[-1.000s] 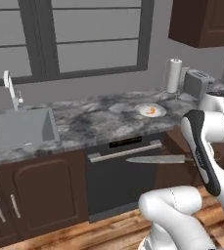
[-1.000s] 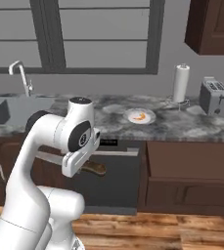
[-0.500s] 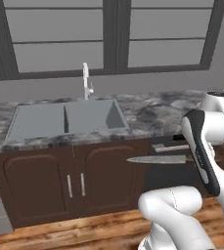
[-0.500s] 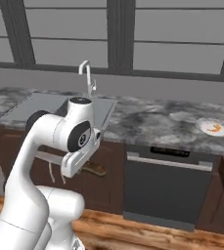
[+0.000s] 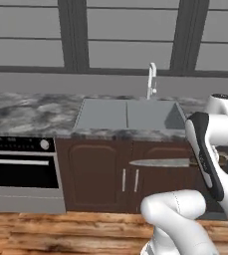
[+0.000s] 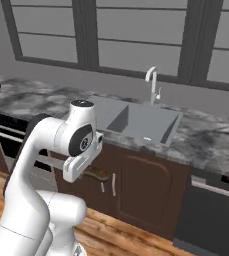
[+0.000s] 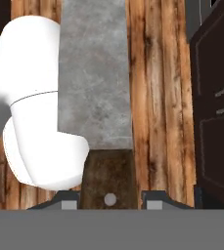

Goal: Pick up the knife from the drawer and place it on the cutting board. Then place the meat from the plate to the cutting board.

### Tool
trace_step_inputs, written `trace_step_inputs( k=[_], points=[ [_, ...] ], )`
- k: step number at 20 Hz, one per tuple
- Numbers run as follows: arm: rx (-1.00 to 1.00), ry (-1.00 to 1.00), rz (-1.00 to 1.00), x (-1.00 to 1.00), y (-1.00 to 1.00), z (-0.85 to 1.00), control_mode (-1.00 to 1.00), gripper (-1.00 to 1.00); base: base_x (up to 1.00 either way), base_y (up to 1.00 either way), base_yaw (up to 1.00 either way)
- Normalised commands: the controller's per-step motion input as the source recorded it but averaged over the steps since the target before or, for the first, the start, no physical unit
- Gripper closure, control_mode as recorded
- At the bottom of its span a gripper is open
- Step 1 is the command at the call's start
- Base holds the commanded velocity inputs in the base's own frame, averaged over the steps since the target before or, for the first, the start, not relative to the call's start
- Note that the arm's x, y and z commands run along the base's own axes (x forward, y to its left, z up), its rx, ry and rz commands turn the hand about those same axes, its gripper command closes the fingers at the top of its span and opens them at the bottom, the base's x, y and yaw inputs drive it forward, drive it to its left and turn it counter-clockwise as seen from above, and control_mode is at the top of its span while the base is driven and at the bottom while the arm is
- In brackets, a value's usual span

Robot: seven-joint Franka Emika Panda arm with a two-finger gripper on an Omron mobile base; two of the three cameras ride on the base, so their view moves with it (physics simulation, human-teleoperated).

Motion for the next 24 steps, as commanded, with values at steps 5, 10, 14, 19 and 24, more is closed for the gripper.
trace_step_inputs(
  k=[5, 10, 14, 19, 24],
  points=[
    [0.0, 0.0, 0.0, 0.0, 0.0, 0.0, 1.0, 1.0, 0.01, 0.57, 0.42],
    [0.0, 0.0, 0.0, 0.0, 0.0, 0.0, 1.0, 1.0, 0.4, 0.46, 0.33],
    [0.0, 0.0, 0.0, 0.0, 0.0, 0.0, 1.0, 1.0, 0.65, 0.41, 0.23],
    [0.0, 0.0, 0.0, 0.0, 0.0, 0.0, 1.0, 1.0, 0.76, 0.53, 0.12],
    [0.0, 0.0, 0.0, 0.0, 0.0, 0.0, 1.0, 1.0, 0.77, 0.65, 0.02]
  ],
)
